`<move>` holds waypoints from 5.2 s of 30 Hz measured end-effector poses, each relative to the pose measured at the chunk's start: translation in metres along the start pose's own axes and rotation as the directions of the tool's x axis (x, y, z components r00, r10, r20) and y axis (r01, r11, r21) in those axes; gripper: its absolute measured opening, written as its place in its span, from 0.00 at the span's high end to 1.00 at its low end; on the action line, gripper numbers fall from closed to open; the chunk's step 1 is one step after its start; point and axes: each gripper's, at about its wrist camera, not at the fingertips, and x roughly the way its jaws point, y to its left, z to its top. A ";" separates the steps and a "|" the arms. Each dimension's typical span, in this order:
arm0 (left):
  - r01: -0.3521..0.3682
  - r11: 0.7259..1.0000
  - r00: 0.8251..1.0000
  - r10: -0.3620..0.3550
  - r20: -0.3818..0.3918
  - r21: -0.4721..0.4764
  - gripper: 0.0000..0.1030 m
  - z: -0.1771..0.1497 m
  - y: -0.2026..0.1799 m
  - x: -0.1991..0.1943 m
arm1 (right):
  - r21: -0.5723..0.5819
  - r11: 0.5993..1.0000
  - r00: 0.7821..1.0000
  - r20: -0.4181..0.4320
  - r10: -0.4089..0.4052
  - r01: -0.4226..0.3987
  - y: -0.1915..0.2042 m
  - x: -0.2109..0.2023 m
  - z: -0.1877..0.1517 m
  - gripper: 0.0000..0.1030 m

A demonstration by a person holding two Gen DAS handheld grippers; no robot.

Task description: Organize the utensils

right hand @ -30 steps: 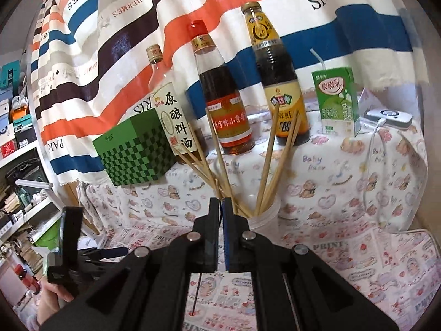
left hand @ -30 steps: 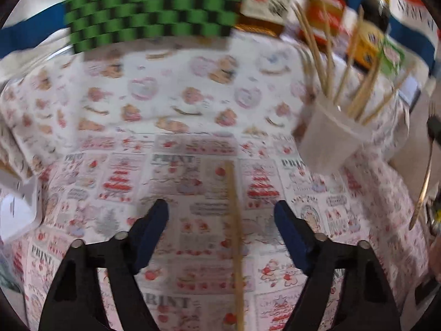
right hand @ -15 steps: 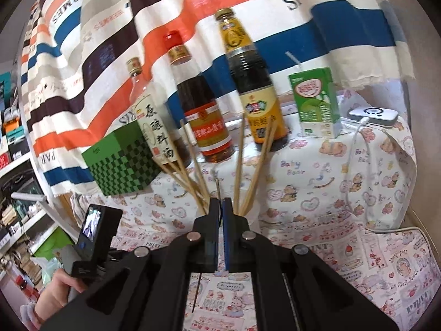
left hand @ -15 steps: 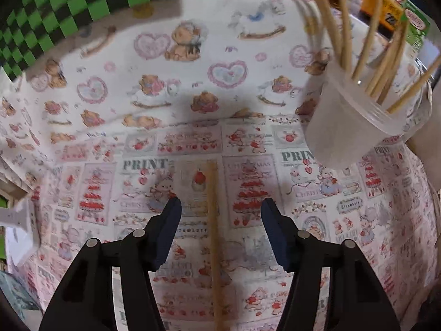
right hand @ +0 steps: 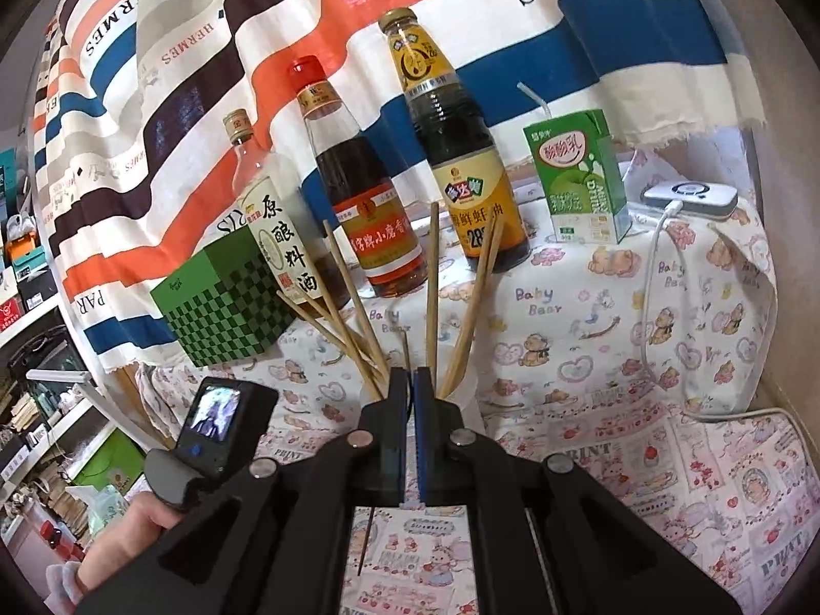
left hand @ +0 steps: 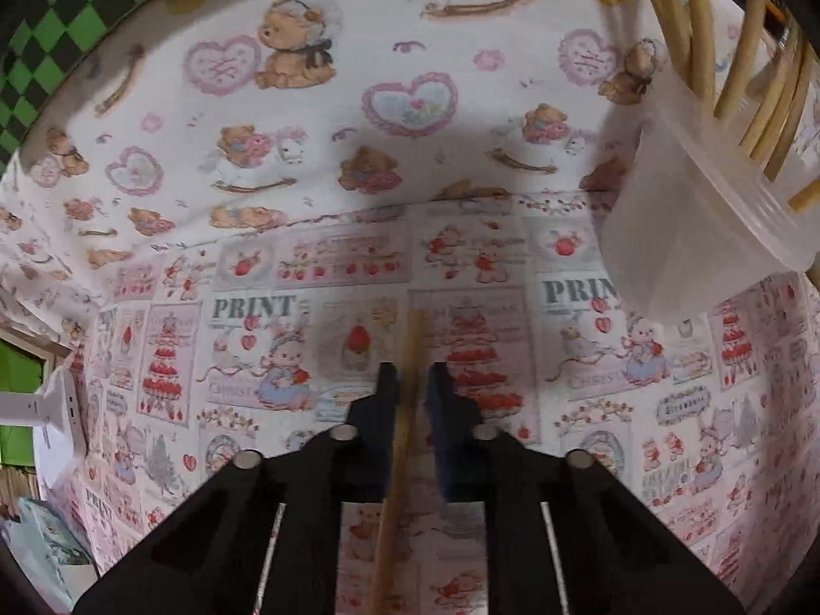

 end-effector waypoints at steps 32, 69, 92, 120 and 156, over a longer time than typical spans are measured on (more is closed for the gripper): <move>0.382 0.918 0.542 -0.315 0.779 0.106 0.95 -0.029 0.023 -0.268 | 0.039 0.998 0.996 0.075 -0.054 0.051 0.001 -0.002 0.024 0.98; 0.331 0.944 0.641 -0.231 0.732 0.008 0.65 0.010 0.022 -0.157 | -0.322 0.935 0.988 0.021 -0.150 0.149 0.027 0.106 0.059 0.96; 0.170 0.985 0.594 -0.085 0.800 -0.022 0.28 -0.119 0.070 -0.170 | -0.247 0.960 0.987 0.125 -0.101 0.129 0.056 -0.004 -0.004 0.26; 0.058 0.998 0.596 -0.011 0.803 -0.029 0.01 -0.145 0.074 -0.128 | -0.321 0.915 0.968 0.140 -0.211 0.246 0.053 0.016 -0.076 0.00; 0.035 0.993 0.631 0.069 0.773 -0.117 0.00 -0.141 0.081 -0.120 | -0.318 0.908 0.962 0.125 -0.245 0.272 0.054 0.021 -0.077 0.00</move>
